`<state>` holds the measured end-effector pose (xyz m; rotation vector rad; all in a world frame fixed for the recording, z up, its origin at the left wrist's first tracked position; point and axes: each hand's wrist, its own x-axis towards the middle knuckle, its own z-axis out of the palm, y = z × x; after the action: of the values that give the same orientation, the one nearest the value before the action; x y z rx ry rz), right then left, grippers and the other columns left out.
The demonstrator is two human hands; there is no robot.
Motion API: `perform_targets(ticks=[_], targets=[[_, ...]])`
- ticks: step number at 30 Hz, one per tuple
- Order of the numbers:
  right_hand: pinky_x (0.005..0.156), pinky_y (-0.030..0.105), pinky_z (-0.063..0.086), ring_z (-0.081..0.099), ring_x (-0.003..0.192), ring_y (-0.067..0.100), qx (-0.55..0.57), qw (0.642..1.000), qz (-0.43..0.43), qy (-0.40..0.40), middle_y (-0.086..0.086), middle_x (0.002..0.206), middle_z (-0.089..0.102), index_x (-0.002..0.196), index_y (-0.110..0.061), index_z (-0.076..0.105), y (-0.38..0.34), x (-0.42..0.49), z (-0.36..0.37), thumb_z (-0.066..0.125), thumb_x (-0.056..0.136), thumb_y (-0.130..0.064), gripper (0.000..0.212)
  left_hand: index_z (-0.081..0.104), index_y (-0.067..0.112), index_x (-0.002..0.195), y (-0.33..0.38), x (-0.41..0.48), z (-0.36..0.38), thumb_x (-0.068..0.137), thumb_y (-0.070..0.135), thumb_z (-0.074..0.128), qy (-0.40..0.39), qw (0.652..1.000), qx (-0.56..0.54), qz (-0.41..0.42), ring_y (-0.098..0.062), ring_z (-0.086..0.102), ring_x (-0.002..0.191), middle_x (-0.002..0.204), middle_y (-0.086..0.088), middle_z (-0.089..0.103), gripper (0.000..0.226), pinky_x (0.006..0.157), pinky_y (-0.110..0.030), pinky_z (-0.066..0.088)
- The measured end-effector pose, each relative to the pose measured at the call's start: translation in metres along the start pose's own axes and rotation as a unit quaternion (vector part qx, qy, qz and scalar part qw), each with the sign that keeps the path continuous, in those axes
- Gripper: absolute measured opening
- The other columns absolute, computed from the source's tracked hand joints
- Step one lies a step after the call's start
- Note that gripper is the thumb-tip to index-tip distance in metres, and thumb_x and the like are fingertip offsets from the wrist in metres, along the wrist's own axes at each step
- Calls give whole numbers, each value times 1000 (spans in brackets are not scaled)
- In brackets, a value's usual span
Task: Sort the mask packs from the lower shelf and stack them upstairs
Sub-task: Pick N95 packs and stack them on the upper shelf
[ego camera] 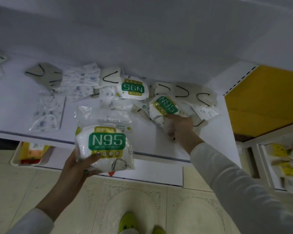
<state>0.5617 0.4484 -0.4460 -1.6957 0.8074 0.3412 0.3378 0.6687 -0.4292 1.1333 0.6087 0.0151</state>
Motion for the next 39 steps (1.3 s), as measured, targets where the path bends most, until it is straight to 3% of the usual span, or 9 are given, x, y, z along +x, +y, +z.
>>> perform_targets(ticks=[3, 7, 13, 16, 21, 26, 30, 33, 39], targets=[[88, 43, 54, 60, 102, 29, 47, 998, -51, -13, 11, 118, 62, 117, -10, 54, 0, 8, -12, 73, 77, -13, 44, 59, 29, 109, -1, 0, -1, 72, 4, 57, 2, 1000, -10, 0, -19, 71, 89, 100, 2, 73, 44, 69, -36, 60], [62, 32, 57, 67, 89, 24, 176, 977, -46, -115, 10, 109, 66, 120, -6, 53, -2, 2, -40, 62, 79, -2, 42, 57, 28, 112, -7, 1, 0, 71, 5, 57, 2, 1000, -15, -4, -18, 70, 89, 100, 3, 73, 47, 70, -37, 59], [86, 44, 53, 65, 91, 30, 241, 908, -88, -330, 16, 100, 67, 106, 0, 60, -5, -46, -71, 49, 65, 2, 43, 54, 23, 121, -8, 4, 18, 78, 16, 59, -11, 999, -40, -20, -29, 66, 102, 114, -8, 68, 44, 79, -46, 57], [68, 29, 55, 66, 79, 23, 190, 905, -116, -364, 11, 86, 68, 102, 0, 55, -9, -73, -61, 51, 55, 4, 47, 49, 19, 130, -2, 4, 35, 64, 44, 79, -37, 997, -68, -25, -36, 62, 108, 120, -14, 64, 77, 82, -52, 55], [81, 29, 50, 65, 89, 19, 59, 911, -150, -380, 6, 91, 71, 102, -15, 58, 3, -98, -23, 60, 58, -3, 45, 40, 17, 139, 3, 1, 44, 60, 57, 80, -87, 989, -117, -30, -37, 56, 118, 132, -16, 55, 98, 88, -54, 52], [87, 27, 49, 61, 100, 12, -130, 890, -226, -374, -2, 110, 64, 116, -21, 58, 24, -111, 11, 58, 85, -11, 33, 46, 14, 132, 3, 5, 39, 78, 9, 67, -34, 993, -112, -15, -29, 67, 100, 120, -16, 64, 59, 65, -35, 57], [77, 10, 45, 57, 89, 6, -102, 910, -253, -313, -4, 100, 62, 100, -20, 64, 7, -100, 35, 64, 84, -7, 22, 48, 12, 132, 5, 8, 22, 72, 5, 57, 17, 990, -143, 0, -30, 67, 99, 117, -15, 65, 62, 67, -38, 59], [80, 30, 52, 60, 81, 17, -39, 964, -157, -210, 6, 89, 67, 80, -17, 65, -12, -59, 61, 60, 88, -13, 10, 51, 17, 130, 7, 5, 4, 74, 13, 54, 43, 988, -149, -5, -31, 68, 95, 114, -11, 68, 57, 68, -49, 58], [46, 29, 56, 55, 44, 18, 124, 976, 56, -172, 9, 64, 53, 87, -5, 53, -17, -25, 112, 61, 93, -17, 16, 46, 24, 134, 8, 3, -34, 74, 24, 52, 83, 990, -107, -35, -33, 63, 95, 114, -7, 66, 60, 52, -41, 56]])
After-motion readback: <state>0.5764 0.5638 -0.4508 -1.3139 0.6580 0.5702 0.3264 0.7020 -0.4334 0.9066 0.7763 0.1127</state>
